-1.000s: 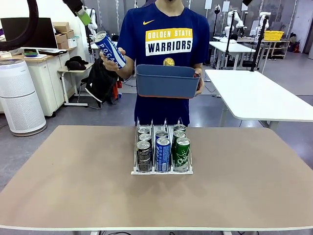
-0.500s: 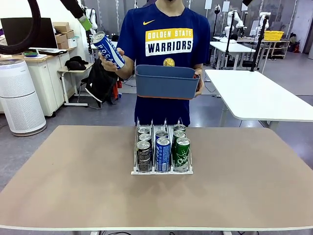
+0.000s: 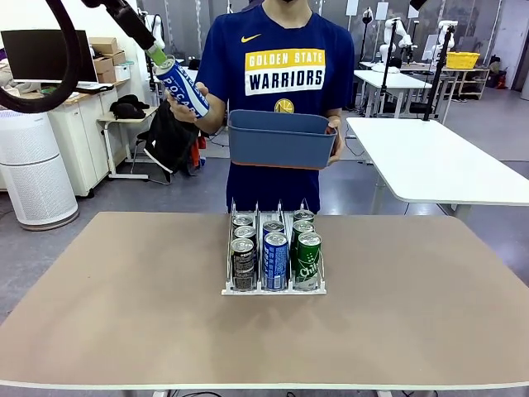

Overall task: Fill the beverage cans into the dispenser.
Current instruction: Pick up the Ionic drink handed by the human.

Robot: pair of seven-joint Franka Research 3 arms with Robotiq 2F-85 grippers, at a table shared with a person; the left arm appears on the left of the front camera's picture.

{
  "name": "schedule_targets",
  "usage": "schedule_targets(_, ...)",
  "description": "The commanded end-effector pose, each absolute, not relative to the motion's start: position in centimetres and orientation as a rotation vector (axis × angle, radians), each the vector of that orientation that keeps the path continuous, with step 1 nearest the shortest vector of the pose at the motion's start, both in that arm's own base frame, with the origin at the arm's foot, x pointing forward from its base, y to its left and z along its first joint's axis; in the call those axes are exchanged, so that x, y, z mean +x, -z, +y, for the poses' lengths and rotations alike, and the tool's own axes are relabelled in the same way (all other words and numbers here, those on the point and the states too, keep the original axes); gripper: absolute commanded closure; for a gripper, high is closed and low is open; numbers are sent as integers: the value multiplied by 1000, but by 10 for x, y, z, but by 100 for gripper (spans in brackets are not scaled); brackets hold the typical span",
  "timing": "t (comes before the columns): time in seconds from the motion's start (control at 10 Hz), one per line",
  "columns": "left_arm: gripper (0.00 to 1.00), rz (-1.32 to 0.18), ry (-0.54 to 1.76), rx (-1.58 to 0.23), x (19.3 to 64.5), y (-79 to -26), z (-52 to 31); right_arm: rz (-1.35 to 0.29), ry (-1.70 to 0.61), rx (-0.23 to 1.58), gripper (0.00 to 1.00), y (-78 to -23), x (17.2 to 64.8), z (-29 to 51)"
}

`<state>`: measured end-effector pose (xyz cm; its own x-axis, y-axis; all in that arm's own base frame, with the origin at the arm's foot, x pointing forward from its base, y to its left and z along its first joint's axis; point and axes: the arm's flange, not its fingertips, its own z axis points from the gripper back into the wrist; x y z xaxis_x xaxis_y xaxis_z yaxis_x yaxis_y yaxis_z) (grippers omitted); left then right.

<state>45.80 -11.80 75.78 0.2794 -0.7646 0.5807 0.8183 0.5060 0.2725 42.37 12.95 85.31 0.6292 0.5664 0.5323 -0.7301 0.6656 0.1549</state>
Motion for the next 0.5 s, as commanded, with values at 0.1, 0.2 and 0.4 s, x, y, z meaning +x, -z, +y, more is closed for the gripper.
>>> schedule_targets(0.1,0,-727,1063,-85,458,-758,-118,-465,-760,388,0,-853,423,129)
schedule_targets(0.2,0,-727,1063,-85,458,-758,-118,-465,-760,388,0,-853,423,129)
schedule_targets(0.4,0,-731,1060,-98,461,-754,-120,-465,-760,388,0,-853,423,129)
